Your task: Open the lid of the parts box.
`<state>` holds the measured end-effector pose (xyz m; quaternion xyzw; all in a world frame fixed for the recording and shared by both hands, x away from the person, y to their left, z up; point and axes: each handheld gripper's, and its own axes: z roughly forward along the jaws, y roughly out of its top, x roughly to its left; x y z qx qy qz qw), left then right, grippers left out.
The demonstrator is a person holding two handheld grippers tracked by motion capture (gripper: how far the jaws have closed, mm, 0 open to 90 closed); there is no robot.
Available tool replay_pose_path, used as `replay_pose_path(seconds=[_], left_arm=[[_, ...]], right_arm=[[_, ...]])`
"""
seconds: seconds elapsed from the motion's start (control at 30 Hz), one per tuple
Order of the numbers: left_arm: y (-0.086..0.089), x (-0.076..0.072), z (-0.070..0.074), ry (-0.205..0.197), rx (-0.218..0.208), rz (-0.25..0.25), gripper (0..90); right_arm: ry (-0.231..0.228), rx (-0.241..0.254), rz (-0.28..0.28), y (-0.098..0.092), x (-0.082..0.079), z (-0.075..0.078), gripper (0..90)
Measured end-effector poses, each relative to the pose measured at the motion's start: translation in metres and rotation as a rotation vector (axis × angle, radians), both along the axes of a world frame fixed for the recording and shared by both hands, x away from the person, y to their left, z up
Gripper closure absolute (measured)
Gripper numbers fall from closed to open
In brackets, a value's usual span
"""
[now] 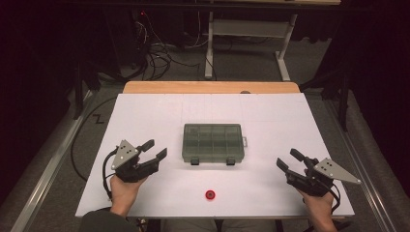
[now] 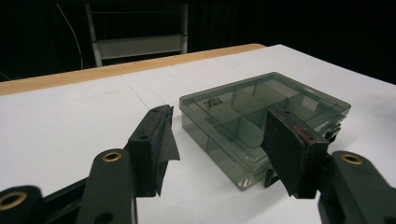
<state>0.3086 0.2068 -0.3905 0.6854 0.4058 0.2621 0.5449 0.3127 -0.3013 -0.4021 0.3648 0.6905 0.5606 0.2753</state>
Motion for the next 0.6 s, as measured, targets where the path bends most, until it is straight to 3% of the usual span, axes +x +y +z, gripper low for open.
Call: replay_pose_path(seconds=[0.6], left_arm=[[-0.0023, -0.0026, -0.0023, -0.001, 0.007, -0.017, 41.1]], right_arm=[[-0.001, -0.018, 0.014, 0.0025, -0.0007, -0.0001, 37.6]])
